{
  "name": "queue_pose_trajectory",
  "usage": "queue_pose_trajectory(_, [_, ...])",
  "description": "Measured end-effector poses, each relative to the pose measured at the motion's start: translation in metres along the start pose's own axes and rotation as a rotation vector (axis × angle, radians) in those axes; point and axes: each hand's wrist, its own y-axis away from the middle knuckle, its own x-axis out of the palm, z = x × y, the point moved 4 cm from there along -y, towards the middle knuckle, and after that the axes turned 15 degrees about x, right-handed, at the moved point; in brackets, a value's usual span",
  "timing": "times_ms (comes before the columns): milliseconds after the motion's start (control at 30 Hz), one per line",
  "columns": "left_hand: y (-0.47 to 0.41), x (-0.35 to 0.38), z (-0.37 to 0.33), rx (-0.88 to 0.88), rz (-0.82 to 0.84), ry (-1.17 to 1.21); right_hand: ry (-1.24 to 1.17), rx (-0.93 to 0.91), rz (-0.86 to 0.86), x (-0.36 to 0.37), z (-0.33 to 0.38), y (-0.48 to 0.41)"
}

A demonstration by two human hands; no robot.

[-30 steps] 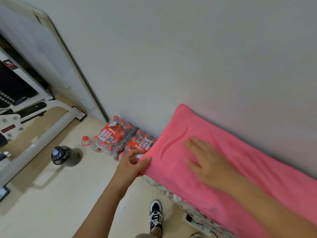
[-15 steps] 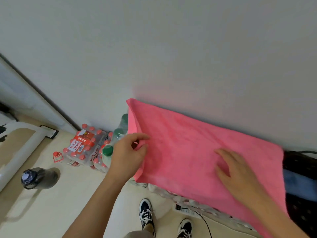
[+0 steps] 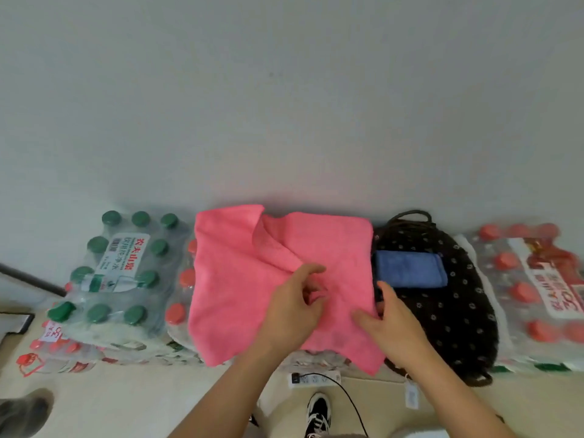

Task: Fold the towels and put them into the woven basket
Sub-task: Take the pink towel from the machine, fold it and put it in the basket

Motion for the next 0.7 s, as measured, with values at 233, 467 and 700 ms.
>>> queue_pose_trajectory(233, [0.000,0.007,0.003,-0.102,-0.129,-0.044,-0.219,0.119,0.331,-0.006,-0.021,-0.002])
queue_pose_trajectory(467, [0.002,0.004,-0.028,-0.106,-0.293,0.317,-0.875,0.213,0.673,-0.019,-0.012,0.010])
queue_pose_trajectory(700, [-0.005,0.010,-0.050,-0.058,-0.248,0.340,-1.188,0.013,0.674,-0.028,0.038,0.032])
